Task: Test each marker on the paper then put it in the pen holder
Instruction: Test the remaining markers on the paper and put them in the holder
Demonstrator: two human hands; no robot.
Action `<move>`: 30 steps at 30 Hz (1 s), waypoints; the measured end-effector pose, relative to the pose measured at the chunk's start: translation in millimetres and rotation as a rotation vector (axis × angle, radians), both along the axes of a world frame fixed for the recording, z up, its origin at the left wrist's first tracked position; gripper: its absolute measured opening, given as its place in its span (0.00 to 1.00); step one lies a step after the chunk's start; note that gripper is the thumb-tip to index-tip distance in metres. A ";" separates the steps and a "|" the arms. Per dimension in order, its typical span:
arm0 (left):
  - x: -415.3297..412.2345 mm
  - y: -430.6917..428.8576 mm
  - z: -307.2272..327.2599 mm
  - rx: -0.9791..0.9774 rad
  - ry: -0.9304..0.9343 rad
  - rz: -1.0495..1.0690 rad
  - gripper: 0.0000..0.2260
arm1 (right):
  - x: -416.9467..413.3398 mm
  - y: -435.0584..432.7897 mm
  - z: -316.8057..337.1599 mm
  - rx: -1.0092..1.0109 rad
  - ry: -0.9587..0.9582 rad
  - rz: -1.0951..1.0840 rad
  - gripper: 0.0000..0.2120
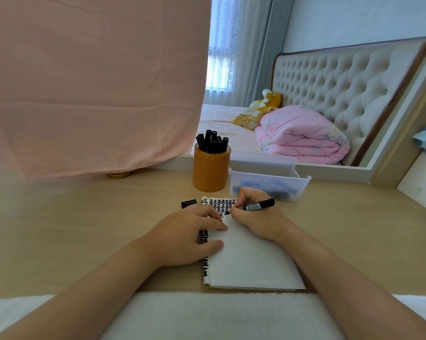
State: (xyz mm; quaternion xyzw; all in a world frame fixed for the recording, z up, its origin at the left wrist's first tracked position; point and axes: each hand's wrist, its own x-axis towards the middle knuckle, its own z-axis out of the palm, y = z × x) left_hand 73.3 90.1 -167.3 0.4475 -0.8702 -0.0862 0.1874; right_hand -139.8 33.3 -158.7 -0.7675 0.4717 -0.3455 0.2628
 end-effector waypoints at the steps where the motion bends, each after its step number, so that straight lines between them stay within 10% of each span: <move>1: -0.1 0.3 0.2 0.001 -0.003 0.000 0.19 | -0.2 0.2 -0.2 -0.008 0.005 0.002 0.11; 30: 0.6 -1.1 -1.9 -0.012 -0.008 -0.007 0.19 | -2.5 -0.5 1.1 0.007 0.049 0.070 0.11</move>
